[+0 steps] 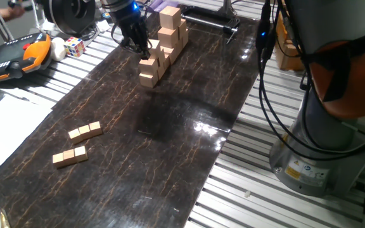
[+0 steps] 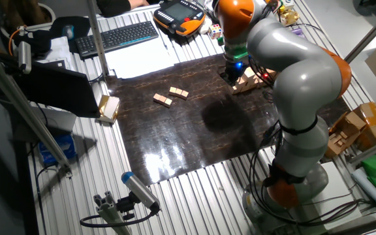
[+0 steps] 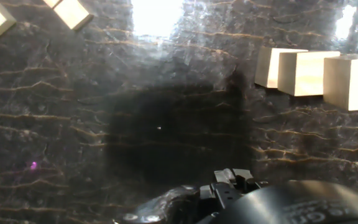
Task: Stack the blocks into a pyramid shape
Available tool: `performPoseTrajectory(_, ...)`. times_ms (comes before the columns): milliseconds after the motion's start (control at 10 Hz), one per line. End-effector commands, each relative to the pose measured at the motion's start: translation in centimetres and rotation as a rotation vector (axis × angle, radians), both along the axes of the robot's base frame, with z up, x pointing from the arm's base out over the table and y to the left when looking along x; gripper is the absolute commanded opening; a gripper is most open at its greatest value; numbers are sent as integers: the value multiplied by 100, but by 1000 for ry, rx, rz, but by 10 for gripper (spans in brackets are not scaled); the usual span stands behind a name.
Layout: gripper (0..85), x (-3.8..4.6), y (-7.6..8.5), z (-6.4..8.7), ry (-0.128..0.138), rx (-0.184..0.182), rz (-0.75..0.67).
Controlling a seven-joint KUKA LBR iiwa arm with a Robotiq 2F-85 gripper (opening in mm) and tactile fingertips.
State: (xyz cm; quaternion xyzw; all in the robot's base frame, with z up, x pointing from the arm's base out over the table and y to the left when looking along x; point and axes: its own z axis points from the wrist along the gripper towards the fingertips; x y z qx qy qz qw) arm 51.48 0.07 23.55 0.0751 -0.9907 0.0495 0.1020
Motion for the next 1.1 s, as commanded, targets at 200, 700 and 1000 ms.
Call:
performPoseTrajectory(200,7,0,1,3,-16,54,32)
performPoseTrajectory(700,7,0,1,3,-35,39,40)
performPoseTrajectory(1000,7,167,233,-47,-27,53,24)
